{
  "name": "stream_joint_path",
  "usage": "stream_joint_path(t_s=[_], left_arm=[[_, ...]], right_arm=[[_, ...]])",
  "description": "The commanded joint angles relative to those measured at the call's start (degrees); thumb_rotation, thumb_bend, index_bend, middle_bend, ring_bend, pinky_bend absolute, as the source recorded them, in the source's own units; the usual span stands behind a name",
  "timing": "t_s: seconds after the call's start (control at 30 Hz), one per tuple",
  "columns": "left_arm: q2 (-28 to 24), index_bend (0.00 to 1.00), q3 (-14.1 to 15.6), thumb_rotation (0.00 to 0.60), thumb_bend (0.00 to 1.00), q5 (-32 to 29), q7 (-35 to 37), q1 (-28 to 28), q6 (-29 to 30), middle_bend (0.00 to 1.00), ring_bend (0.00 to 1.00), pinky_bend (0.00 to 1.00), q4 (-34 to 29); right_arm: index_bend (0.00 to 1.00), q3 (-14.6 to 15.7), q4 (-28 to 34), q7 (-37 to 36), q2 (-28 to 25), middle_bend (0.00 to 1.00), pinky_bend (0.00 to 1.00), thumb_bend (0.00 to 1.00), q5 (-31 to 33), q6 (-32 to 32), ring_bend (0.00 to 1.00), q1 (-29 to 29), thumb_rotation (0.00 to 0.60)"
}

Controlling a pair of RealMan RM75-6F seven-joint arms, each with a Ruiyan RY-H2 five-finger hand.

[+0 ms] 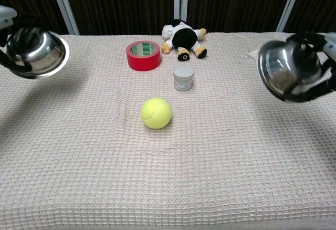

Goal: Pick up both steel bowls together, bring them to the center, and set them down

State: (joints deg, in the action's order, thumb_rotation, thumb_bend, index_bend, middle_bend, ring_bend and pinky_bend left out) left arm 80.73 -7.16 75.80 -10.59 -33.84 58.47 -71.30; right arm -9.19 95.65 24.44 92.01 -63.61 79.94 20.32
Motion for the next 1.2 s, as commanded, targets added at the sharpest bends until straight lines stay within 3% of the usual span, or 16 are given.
stream_joint_path(t_s=[0.03, 0.23, 0.33, 0.43, 0.5, 0.6, 0.73, 0.9, 1.0, 1.13, 1.2], left_arm=[[2.5, 0.41, 1.9, 0.6, 0.25, 0.8, -3.4, -0.7, -0.5, 0.42, 0.38, 0.53, 6.0], [3.8, 0.38, 2.1, 0.6, 0.23, 1.3, -0.6, -2.1, -3.3, 0.41, 0.36, 0.51, 9.4], [2.4, 0.3, 2.5, 0.6, 0.16, 0.4, 0.8, -3.3, -7.7, 0.36, 0.29, 0.44, 7.7], [0.8, 0.12, 2.6, 0.6, 0.06, -0.4, 2.8, -4.3, -11.5, 0.2, 0.15, 0.3, 5.1], [0.9, 0.03, 2.3, 0.6, 0.02, 0.2, 5.8, -4.3, -11.1, 0.08, 0.08, 0.24, 4.4], [1.5, 0.0, 2.3, 0.6, 0.0, 2.3, 10.2, -4.0, -9.1, 0.0, 0.01, 0.2, 5.5], [1.6, 0.0, 2.4, 0.6, 0.0, 3.7, 12.9, -3.6, -7.1, 0.0, 0.0, 0.16, 7.2], [-0.9, 0.0, 2.1, 0.6, 0.0, 2.2, 11.6, -1.8, -5.0, 0.0, 0.0, 0.15, 4.7], [-2.7, 0.0, 1.3, 0.6, 0.0, -0.5, 8.5, 1.9, 0.6, 0.0, 0.0, 0.14, 0.8], [-2.2, 0.0, 0.5, 0.6, 0.04, -4.1, 5.9, 9.5, 12.2, 0.0, 0.0, 0.15, -4.7], [-2.2, 0.0, 1.6, 0.6, 0.08, -4.9, 6.4, 12.6, 14.9, 0.0, 0.0, 0.18, -8.1]], right_arm=[[0.44, 2.0, 4.5, 6.1, -3.7, 0.37, 0.41, 0.17, 7.8, -2.3, 0.3, -2.0, 0.6], [0.4, 1.6, 5.8, 7.4, -5.1, 0.35, 0.39, 0.17, 11.7, -6.3, 0.28, -0.7, 0.6], [0.3, 1.2, 5.9, 7.0, -5.2, 0.3, 0.34, 0.15, 12.7, -8.0, 0.22, 0.0, 0.6], [0.08, 0.8, 6.3, 5.9, -5.9, 0.15, 0.2, 0.09, 13.4, -9.9, 0.06, 0.7, 0.6], [0.0, 0.4, 6.2, 4.8, -6.0, 0.05, 0.11, 0.04, 13.0, -10.2, 0.0, 0.9, 0.6], [0.0, 0.0, 5.6, 3.2, -5.7, 0.0, 0.05, 0.01, 11.9, -9.6, 0.0, 0.8, 0.6], [0.0, -0.1, 5.2, 1.8, -5.8, 0.0, 0.03, 0.0, 11.1, -8.9, 0.0, 0.6, 0.6], [0.0, 0.2, 5.4, 0.3, -6.4, 0.0, 0.03, 0.0, 9.8, -8.1, 0.0, 0.1, 0.6], [0.0, 0.8, 4.2, -2.0, -5.9, 0.0, 0.01, 0.0, 5.0, -6.0, 0.0, -0.7, 0.6], [0.0, 2.5, -3.8, -6.0, -3.2, 0.0, 0.0, 0.0, -6.3, 0.8, 0.0, -2.2, 0.6], [0.0, 3.3, -8.0, -8.3, -2.3, 0.0, 0.0, 0.0, -10.2, 2.1, 0.0, -2.5, 0.6]])
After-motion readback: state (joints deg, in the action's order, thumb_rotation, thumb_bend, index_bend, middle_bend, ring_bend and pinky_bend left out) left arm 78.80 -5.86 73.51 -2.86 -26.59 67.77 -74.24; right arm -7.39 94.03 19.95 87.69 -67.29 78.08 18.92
